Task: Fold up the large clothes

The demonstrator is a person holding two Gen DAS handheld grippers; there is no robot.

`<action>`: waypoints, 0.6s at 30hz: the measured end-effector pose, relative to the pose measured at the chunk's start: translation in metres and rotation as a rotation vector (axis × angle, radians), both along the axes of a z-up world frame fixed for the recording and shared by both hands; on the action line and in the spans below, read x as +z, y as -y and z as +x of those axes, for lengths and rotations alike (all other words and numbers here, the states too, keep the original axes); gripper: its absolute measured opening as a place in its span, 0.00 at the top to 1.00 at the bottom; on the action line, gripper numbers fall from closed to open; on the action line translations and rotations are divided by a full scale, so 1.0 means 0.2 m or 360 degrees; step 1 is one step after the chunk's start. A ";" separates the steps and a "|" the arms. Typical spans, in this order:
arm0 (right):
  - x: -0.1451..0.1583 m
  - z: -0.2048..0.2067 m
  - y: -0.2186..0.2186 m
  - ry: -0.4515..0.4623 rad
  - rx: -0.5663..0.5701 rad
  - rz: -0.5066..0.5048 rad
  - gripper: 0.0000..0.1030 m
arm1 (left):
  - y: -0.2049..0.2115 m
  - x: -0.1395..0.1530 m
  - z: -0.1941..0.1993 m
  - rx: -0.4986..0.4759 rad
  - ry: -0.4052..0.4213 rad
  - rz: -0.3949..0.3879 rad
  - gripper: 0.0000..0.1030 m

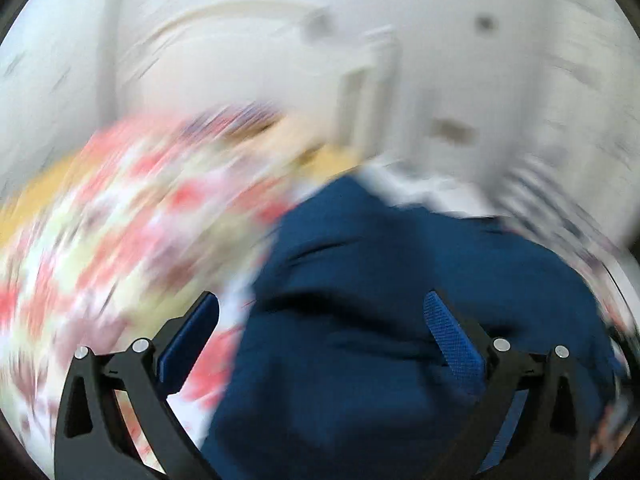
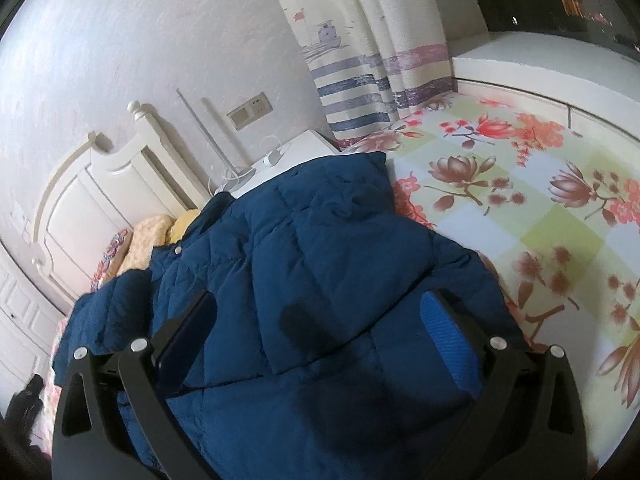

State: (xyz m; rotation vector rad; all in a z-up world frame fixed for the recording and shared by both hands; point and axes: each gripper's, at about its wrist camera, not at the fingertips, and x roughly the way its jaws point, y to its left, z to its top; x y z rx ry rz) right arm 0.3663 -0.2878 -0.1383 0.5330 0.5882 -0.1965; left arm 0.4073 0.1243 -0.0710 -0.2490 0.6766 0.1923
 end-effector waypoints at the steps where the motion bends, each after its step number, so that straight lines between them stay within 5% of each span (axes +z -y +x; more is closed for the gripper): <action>1: 0.00 0.01 -0.02 -0.0004 0.0017 -0.0028 0.02 | -0.06 -0.03 0.01 0.0071 -0.0043 -0.0047 0.05; 3: 0.02 0.01 -0.07 -0.0006 0.0053 -0.0117 0.02 | -0.15 -0.11 0.03 0.0162 -0.0120 -0.0098 0.05; 8: 0.09 0.06 -0.34 0.0014 0.0312 -0.0424 0.03 | -0.12 -0.24 0.12 0.0048 -0.0249 -0.0047 0.05; 12: 0.14 0.11 -0.82 0.0000 0.0700 -0.0923 0.03 | -0.15 -0.30 0.15 0.0048 -0.0351 -0.0125 0.05; 18: 0.07 0.31 -1.32 -0.0138 0.1001 -0.1340 0.04 | -0.20 -0.31 0.12 0.0050 -0.0268 -0.0222 0.05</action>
